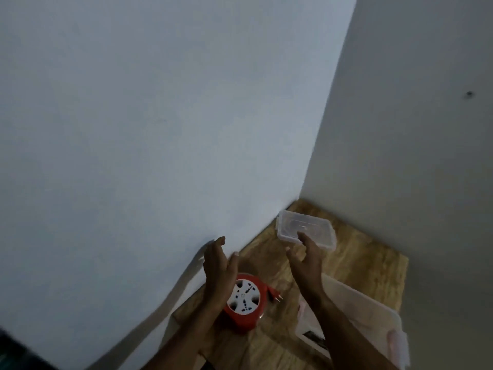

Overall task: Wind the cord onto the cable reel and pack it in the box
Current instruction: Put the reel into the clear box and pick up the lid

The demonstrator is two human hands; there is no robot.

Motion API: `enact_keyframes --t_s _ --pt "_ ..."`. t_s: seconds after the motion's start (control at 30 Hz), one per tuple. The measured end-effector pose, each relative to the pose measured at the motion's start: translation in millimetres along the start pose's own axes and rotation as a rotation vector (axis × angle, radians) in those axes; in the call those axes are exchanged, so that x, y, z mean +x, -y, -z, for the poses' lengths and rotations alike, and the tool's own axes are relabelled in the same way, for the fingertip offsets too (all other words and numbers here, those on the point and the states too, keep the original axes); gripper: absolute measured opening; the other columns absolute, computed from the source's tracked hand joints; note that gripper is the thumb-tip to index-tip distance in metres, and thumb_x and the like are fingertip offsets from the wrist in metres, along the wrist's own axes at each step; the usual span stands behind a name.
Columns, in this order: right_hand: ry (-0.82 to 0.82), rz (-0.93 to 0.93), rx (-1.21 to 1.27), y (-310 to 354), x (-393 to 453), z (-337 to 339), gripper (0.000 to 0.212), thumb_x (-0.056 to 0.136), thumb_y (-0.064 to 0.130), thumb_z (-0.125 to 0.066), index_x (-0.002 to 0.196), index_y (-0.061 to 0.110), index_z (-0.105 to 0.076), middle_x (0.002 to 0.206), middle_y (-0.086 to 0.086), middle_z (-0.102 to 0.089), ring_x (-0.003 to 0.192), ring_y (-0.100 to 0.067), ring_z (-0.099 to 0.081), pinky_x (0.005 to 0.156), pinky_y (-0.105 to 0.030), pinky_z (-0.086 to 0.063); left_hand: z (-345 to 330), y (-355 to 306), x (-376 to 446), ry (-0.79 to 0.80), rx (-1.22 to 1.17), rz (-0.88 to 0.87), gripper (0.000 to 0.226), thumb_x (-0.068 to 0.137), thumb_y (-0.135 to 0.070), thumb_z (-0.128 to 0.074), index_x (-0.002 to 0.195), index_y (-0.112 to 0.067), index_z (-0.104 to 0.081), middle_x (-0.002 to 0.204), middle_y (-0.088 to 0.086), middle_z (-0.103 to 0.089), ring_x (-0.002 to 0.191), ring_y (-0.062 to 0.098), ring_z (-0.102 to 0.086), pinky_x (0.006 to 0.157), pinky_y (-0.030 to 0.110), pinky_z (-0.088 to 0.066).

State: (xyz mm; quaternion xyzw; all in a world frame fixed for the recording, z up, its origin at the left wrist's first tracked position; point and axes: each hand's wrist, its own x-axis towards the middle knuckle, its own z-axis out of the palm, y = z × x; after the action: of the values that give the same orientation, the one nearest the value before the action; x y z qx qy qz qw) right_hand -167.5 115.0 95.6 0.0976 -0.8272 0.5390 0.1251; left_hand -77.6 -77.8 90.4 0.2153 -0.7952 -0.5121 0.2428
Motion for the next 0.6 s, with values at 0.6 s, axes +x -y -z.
enact_keyframes --t_s 0.6 --pt "0.367 -0.051 -0.34 -46 -67 -87 0.06 0.086 0.046 -0.063 0.138 0.018 -0.052 0.135 -0.009 -0.053 0.126 -0.03 -0.045 0.099 -0.044 -0.041 9 115 -60 0.223 0.864 -0.157 0.062 0.101 -0.047 -0.018 0.143 -0.009 -0.041 0.145 0.013 -0.048 0.132 0.029 -0.044 0.112 0.042 -0.034"
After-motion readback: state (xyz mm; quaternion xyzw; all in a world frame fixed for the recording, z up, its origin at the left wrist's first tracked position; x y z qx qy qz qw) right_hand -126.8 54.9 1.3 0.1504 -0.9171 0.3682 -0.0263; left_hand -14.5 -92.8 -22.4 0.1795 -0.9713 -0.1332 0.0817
